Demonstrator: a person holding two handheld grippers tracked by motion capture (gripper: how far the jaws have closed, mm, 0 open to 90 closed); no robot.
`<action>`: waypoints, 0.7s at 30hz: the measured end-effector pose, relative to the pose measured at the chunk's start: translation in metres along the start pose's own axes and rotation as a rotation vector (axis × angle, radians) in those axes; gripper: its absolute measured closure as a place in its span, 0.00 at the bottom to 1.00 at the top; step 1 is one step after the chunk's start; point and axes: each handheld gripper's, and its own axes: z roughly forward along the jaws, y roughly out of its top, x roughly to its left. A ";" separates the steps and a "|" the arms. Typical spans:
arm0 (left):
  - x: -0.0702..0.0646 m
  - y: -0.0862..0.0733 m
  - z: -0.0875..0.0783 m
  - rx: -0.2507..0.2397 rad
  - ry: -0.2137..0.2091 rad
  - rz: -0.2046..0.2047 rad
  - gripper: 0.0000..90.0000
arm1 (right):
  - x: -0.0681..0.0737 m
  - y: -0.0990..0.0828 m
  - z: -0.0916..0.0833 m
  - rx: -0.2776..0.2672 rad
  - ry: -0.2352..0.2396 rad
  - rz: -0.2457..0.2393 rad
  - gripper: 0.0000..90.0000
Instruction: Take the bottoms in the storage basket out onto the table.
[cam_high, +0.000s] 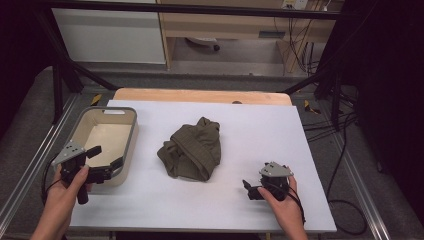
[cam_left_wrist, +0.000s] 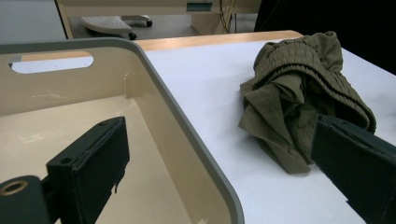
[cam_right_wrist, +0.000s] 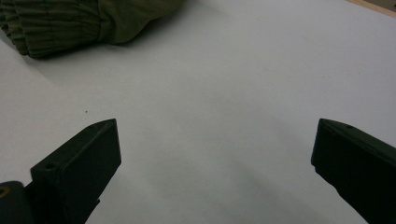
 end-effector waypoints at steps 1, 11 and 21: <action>0.000 -0.001 0.000 0.005 -0.001 0.003 0.05 | 0.000 0.000 0.000 -0.001 -0.002 0.000 0.02; -0.005 -0.008 0.005 0.017 -0.013 0.014 0.05 | 0.000 0.000 0.000 0.003 -0.005 -0.005 0.02; -0.007 -0.020 0.008 0.031 -0.020 0.007 0.05 | 0.000 0.000 0.001 0.009 -0.009 -0.005 0.03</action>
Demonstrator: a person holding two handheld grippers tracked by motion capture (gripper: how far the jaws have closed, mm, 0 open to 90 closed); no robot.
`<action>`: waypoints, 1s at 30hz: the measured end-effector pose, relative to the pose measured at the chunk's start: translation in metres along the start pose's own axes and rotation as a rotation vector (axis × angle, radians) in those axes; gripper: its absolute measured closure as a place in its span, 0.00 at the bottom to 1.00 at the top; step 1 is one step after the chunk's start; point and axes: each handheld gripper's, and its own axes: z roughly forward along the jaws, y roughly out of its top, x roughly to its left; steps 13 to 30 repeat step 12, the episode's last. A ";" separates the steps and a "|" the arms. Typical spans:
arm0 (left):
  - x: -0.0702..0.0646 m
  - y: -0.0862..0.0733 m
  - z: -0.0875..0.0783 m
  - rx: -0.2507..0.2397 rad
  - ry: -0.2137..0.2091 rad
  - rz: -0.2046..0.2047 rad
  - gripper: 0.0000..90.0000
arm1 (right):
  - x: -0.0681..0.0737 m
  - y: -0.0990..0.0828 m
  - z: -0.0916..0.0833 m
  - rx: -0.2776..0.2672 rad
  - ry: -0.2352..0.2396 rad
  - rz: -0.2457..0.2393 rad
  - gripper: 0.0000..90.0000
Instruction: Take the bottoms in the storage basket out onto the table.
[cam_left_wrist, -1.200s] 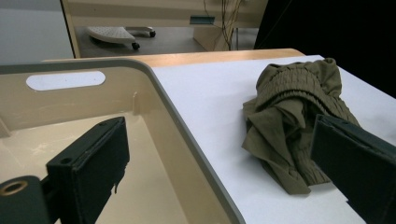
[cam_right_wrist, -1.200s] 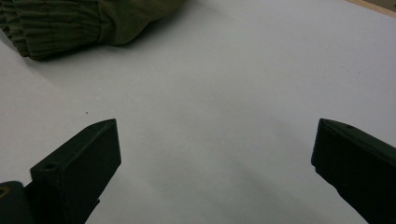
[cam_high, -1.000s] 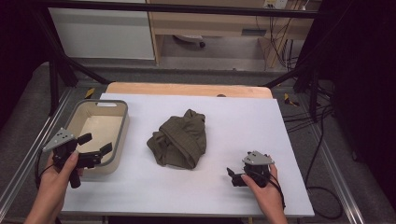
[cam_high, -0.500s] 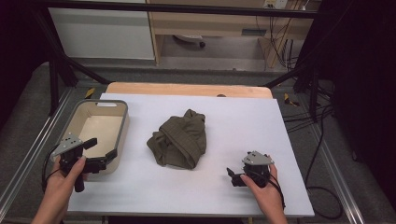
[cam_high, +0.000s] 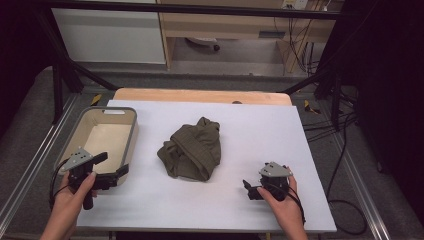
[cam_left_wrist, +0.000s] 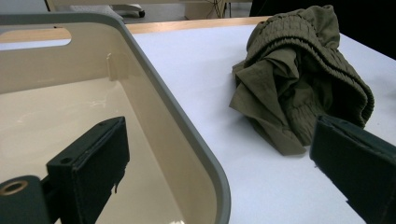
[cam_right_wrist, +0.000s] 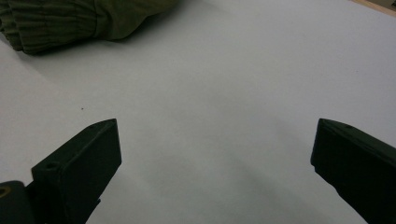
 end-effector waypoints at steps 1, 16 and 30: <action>0.000 -0.001 0.000 -0.001 -0.001 -0.001 0.05 | 0.000 0.000 0.000 0.000 -0.001 0.000 0.03; -0.007 -0.002 -0.003 -0.056 -0.008 -0.005 0.06 | -0.003 -0.002 0.002 0.026 -0.030 0.024 0.02; -0.007 -0.002 -0.003 -0.056 -0.008 -0.005 0.06 | -0.003 -0.002 0.002 0.026 -0.030 0.024 0.02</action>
